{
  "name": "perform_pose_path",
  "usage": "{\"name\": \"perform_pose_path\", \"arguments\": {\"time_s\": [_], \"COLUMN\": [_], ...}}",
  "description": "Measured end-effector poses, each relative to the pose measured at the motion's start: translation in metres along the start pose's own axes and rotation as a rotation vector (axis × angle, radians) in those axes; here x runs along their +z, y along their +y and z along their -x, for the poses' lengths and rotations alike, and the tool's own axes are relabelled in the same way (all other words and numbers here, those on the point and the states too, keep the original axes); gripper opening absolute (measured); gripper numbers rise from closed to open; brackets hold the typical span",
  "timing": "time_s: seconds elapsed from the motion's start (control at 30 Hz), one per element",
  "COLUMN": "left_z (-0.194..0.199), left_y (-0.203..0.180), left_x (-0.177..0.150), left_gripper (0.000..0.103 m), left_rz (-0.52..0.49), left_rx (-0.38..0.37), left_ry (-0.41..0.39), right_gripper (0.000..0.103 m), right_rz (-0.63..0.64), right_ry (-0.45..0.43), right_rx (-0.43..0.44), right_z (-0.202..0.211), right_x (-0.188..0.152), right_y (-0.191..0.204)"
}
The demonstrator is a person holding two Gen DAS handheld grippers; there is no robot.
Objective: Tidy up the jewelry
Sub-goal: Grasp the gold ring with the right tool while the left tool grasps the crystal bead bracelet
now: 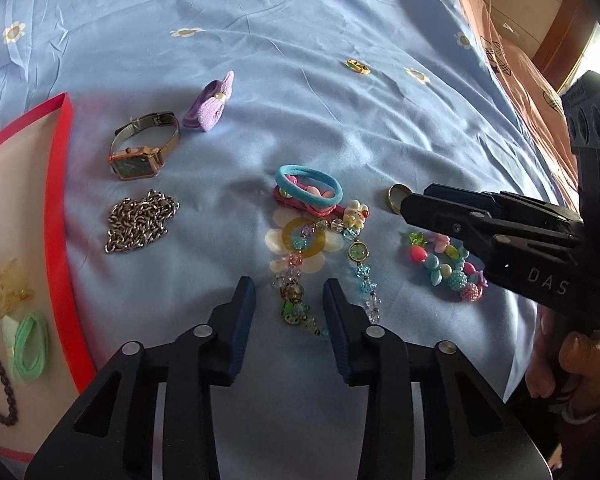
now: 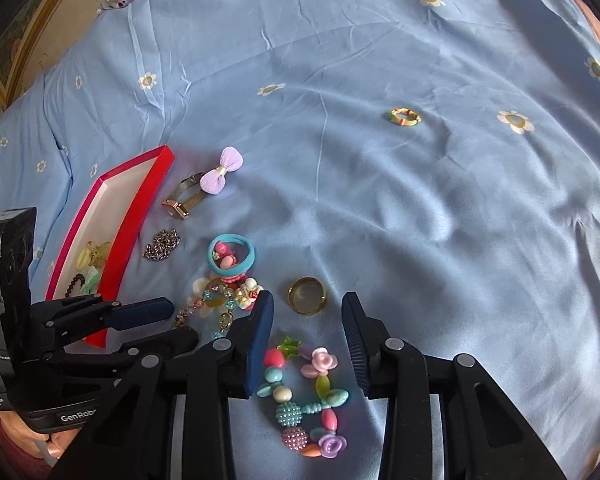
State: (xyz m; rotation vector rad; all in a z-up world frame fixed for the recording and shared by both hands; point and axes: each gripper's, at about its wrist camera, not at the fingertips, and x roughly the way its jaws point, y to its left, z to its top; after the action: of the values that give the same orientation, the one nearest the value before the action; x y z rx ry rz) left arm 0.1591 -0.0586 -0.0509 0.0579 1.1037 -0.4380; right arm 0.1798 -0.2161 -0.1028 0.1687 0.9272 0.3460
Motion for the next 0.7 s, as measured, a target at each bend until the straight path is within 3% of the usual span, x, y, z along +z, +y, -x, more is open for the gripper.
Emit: {"name": "perform_pose_path", "arguments": {"time_s": [0.13, 0.27, 0.4, 0.7], "left_z": [-0.005, -0.005, -0.001, 0.031], "left_y": [-0.001, -0.002, 0.003, 0.012], "left_x": [0.002, 0.001, 0.0, -0.005], "left_gripper": [0.012, 0.011, 0.008, 0.008], "left_rz": [-0.019, -0.03, -0.001, 0.047], "left_rx": [-0.03, -0.036, -0.056, -0.074], "left_ry": [0.005, -0.012, -0.026, -0.092], "right_gripper": [0.036, 0.036, 0.023, 0.023], "right_rz": [0.047, 0.092, 0.133, 0.107], "right_ry": [0.018, 0.025, 0.01, -0.024], "right_rx": [-0.039, -0.072, -0.123, -0.08], "right_z": [-0.01, -0.019, -0.023, -0.006], "right_x": [0.0, -0.001, -0.001, 0.001], "right_y": [0.006, 0.012, 0.015, 0.017]}}
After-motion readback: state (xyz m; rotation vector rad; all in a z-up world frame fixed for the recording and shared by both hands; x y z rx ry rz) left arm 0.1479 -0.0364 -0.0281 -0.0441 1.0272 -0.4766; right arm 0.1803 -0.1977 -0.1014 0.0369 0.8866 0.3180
